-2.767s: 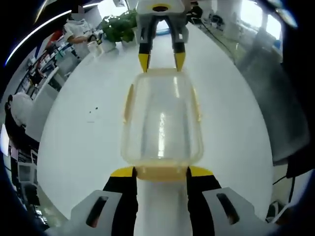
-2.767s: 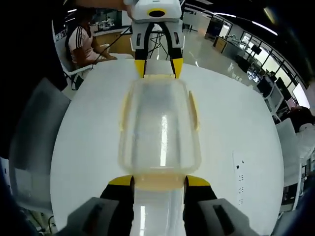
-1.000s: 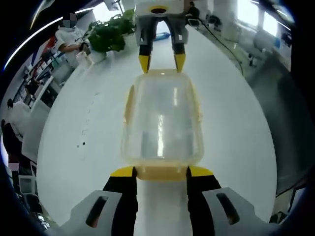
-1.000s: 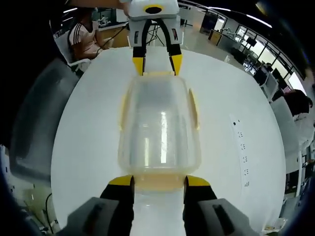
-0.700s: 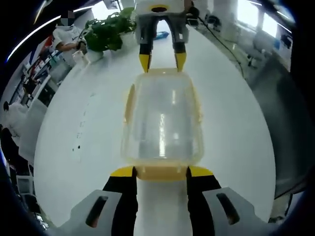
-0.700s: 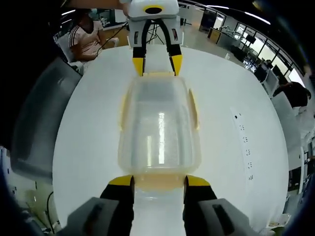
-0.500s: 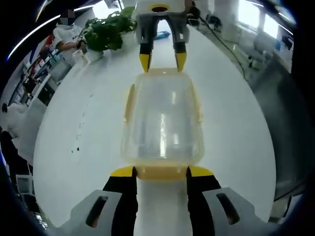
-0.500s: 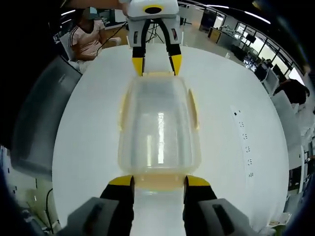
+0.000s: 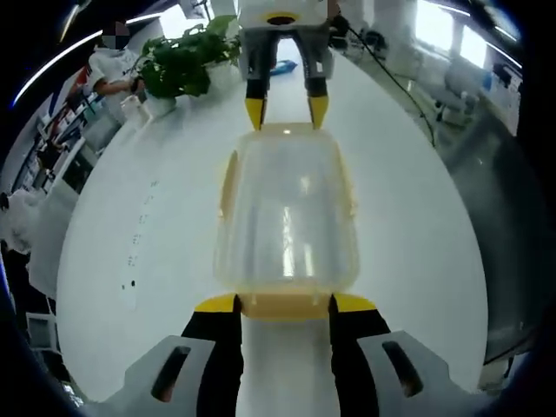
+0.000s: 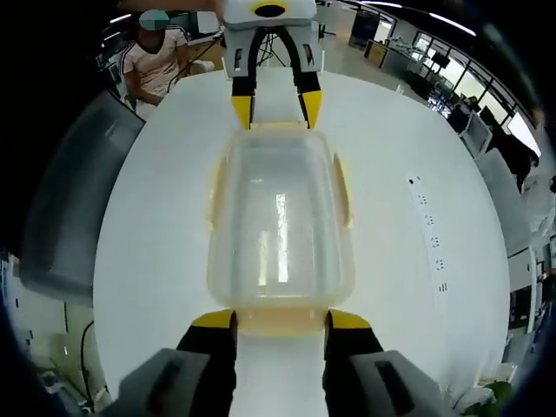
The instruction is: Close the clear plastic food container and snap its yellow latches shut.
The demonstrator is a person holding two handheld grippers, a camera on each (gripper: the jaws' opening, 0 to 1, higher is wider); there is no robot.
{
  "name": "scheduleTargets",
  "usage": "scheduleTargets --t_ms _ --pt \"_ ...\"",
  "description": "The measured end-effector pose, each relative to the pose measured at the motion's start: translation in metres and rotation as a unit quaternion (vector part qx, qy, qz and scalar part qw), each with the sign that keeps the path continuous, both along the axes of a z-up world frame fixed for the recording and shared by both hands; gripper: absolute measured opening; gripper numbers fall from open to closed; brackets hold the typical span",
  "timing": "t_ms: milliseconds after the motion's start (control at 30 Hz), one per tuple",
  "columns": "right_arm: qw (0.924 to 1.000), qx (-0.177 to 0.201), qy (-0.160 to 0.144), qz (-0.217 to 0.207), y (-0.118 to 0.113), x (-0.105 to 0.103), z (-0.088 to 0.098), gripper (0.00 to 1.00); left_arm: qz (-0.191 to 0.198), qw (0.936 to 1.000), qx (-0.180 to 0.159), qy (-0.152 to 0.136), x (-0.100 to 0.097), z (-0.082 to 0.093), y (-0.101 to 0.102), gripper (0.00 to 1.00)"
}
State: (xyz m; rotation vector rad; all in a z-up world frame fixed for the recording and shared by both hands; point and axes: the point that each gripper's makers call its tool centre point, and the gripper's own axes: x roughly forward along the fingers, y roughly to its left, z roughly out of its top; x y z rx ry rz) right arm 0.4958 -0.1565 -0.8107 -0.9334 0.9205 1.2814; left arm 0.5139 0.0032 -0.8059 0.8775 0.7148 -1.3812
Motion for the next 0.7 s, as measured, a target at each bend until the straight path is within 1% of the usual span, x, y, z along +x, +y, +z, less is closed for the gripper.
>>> scheduleTargets --t_ms 300,367,467,533,633,700 --pt "0.9996 -0.021 0.012 0.014 -0.002 0.0 -0.02 0.37 0.007 0.9996 0.013 0.024 0.0 -0.018 -0.001 0.36" --pt "0.9995 -0.023 0.016 0.018 -0.002 0.0 -0.021 0.36 0.007 0.9994 0.016 0.03 -0.002 -0.021 -0.002 0.36" --pt "0.9994 -0.02 0.019 0.02 -0.005 0.001 -0.021 0.36 0.006 0.9994 0.009 0.034 -0.001 -0.02 -0.002 0.36" --pt "0.9992 -0.022 0.028 0.018 -0.008 0.0 -0.024 0.36 0.002 0.9992 0.004 0.041 0.0 -0.021 -0.004 0.36" --pt "0.999 -0.024 0.035 0.014 -0.007 0.0 -0.025 0.36 -0.004 0.9989 0.01 0.045 0.0 -0.025 -0.005 0.36" --pt "0.999 -0.024 0.034 0.015 -0.007 -0.001 -0.025 0.36 -0.006 0.9988 0.011 0.048 -0.002 -0.023 -0.005 0.36"
